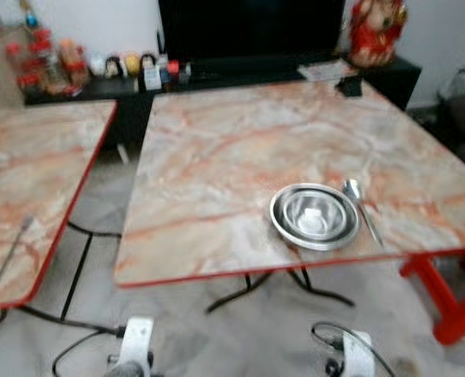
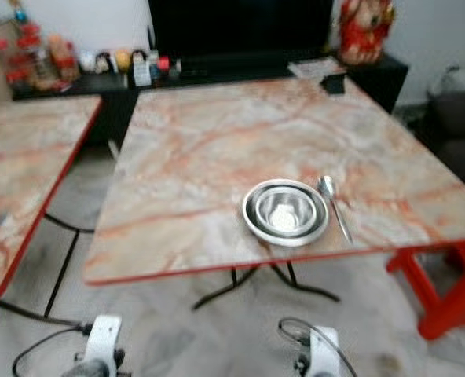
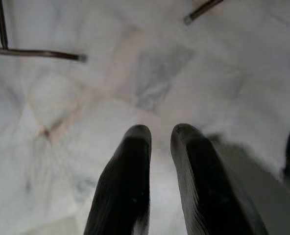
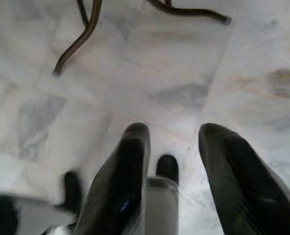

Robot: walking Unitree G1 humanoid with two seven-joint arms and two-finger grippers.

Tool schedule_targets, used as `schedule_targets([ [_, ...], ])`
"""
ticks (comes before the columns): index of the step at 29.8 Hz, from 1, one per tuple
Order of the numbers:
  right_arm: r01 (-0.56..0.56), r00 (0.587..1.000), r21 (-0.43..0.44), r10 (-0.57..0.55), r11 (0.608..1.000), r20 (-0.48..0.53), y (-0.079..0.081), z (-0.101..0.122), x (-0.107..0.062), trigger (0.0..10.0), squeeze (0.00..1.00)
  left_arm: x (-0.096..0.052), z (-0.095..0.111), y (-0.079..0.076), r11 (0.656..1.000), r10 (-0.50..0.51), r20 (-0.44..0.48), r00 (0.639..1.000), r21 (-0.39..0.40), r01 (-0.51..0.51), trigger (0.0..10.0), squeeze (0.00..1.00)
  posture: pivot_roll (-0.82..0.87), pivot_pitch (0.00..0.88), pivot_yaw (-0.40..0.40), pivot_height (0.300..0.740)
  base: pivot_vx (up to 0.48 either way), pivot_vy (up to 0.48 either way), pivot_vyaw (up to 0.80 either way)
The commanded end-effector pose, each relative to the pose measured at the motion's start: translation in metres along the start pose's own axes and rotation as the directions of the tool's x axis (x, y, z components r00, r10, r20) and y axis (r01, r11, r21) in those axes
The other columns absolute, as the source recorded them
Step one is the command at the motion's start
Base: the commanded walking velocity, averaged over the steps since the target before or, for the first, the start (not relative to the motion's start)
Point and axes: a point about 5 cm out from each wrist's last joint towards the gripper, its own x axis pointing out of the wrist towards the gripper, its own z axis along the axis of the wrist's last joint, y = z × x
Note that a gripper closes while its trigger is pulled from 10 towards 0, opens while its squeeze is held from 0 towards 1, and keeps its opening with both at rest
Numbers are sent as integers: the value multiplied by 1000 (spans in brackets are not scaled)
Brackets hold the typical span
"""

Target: Setting the table

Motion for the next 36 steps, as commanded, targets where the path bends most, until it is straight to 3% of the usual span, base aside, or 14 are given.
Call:
schedule_targets([
  [1, -30, 1000, 18, 30, 999, 3, 13, 1, 1, 10000, 0, 0, 1, 11, 1000, 28, -3, 1000, 10, -28, 10000, 0, -79, 0, 55, 740, 0, 480, 0],
  [27, -38, 999, 50, 38, 998, 11, 10, 0, 0, 10000, 0, -1, 0, 14, 999, 29, -3, 1000, 27, -29, 10000, 0, -67, 0, 57, 740, 0, 468, -38],
  [36, -31, 999, -34, 32, 999, 25, 9, 2, 0, 10000, 0, -1, -2, 14, 999, 28, -6, 1000, 26, -28, 10000, 0, -58, 0, 51, 740, 0, 429, 0],
])
